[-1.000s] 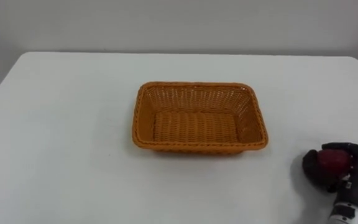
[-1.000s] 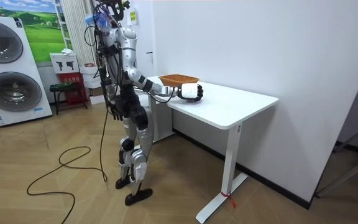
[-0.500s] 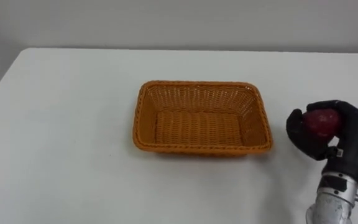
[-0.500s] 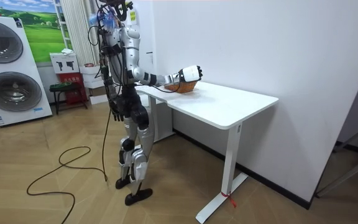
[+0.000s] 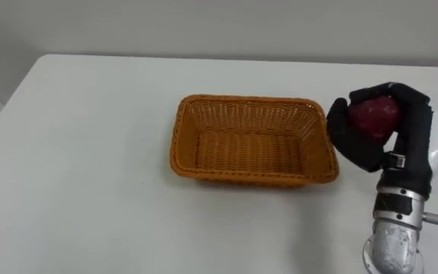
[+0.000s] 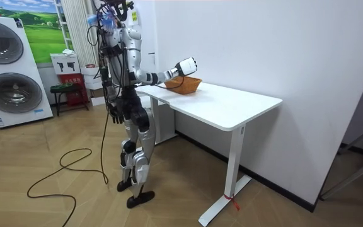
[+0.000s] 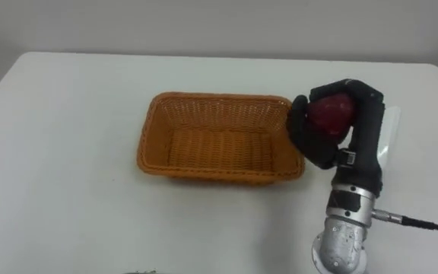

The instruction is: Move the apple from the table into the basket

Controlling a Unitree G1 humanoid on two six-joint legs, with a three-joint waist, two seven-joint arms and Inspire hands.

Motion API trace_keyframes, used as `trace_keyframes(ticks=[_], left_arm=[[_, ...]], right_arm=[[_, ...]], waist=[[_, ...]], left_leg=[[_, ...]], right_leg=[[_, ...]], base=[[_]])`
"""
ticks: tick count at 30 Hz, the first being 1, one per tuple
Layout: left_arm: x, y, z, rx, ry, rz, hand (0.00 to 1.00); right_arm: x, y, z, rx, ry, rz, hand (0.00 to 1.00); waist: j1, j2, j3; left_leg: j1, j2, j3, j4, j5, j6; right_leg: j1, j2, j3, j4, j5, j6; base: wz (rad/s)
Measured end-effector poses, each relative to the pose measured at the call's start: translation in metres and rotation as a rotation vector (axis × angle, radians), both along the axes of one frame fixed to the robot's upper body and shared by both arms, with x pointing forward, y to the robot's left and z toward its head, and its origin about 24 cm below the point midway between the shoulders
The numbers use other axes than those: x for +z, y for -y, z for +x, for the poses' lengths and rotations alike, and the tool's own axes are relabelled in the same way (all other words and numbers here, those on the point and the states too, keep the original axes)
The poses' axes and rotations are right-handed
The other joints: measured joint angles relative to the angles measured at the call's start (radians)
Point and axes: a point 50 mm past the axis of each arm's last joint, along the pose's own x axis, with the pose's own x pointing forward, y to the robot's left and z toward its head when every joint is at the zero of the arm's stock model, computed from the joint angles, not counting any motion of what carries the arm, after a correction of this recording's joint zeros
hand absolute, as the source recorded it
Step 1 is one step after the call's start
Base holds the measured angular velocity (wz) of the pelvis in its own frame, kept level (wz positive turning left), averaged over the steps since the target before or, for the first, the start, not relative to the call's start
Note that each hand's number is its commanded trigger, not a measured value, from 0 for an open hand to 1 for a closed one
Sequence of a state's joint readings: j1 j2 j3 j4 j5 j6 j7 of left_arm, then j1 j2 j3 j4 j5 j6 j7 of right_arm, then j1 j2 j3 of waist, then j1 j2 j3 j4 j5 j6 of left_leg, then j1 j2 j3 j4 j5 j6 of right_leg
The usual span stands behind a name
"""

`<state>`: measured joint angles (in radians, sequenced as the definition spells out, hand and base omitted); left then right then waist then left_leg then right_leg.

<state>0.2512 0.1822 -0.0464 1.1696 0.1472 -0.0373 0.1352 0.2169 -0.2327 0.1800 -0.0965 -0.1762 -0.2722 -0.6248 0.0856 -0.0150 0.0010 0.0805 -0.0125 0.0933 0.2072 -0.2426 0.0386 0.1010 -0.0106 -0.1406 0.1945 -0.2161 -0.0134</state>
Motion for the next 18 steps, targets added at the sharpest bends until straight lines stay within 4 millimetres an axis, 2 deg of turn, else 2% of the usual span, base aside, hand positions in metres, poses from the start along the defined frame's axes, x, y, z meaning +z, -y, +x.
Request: trace_keyframes(ticks=[2,3,4,5,6,7,15,18], left_arm=[[-0.001,0.001,-0.001,-0.007,-0.006,-0.003,0.0],[-0.001,0.001,-0.001,-0.008,-0.007,-0.004,0.0],[-0.001,0.001,0.001,-0.014,-0.008,-0.006,0.0],[-0.001,0.001,0.002,-0.022,-0.011,-0.013,0.0],[-0.001,0.002,0.003,-0.029,-0.013,-0.016,0.0],[-0.002,0.003,0.004,-0.044,-0.015,-0.024,0.0],[-0.003,0.006,0.011,-0.069,-0.014,-0.045,0.0],[-0.003,0.005,0.013,-0.08,-0.015,-0.041,0.0]], right_arm=[[-0.002,-0.008,0.0,0.047,-0.014,-0.006,1.0],[-0.002,-0.01,0.0,0.06,-0.018,-0.01,0.97],[-0.003,-0.014,0.0,0.082,-0.021,-0.022,0.9],[-0.003,-0.018,0.0,0.104,-0.025,-0.021,0.55],[-0.004,-0.02,0.0,0.115,-0.027,-0.02,0.12],[-0.004,-0.022,0.0,0.131,-0.031,-0.021,0.0],[-0.005,-0.045,0.003,0.307,-0.065,-0.049,0.0],[-0.007,-0.049,0.002,0.352,-0.091,-0.065,0.0]], waist=[[0.002,0.005,0.0019],[0.002,0.006,0.0017],[0.003,0.006,0.0016],[0.003,0.006,0.0016],[0.003,0.006,0.0016],[0.003,0.005,0.0018],[0.014,-0.008,0.0012],[0.029,-0.012,0.0008]], left_leg=[[-0.002,-0.001,0.0,0.004,0.0,0.0],[-0.003,-0.001,0.0,0.006,0.0,0.0],[-0.006,-0.001,-0.004,0.006,0.0,0.0],[-0.007,-0.001,-0.008,0.006,0.0,0.0],[-0.007,-0.001,-0.01,0.006,0.0,0.0],[-0.007,-0.002,-0.013,0.006,0.0,0.0],[-0.007,-0.001,-0.015,-0.004,0.001,-0.001],[-0.009,-0.001,-0.016,-0.004,0.001,-0.001]], right_leg=[[0.001,0.0,0.0,-0.002,0.0,0.0],[0.001,0.0,0.0,-0.004,0.0,0.0],[0.001,0.0,-0.002,-0.008,0.0,0.001],[0.0,0.0,-0.006,-0.009,0.0,0.001],[0.0,0.0,-0.008,-0.009,0.0,0.001],[0.0,0.0,-0.011,-0.009,0.0,0.001],[-0.001,0.001,-0.014,-0.013,0.001,0.001],[-0.002,0.0,-0.014,-0.013,0.001,0.001]], base=[[0.0],[0.0],[0.04],[0.06],[0.09],[0.08],[0.01],[0.0]])
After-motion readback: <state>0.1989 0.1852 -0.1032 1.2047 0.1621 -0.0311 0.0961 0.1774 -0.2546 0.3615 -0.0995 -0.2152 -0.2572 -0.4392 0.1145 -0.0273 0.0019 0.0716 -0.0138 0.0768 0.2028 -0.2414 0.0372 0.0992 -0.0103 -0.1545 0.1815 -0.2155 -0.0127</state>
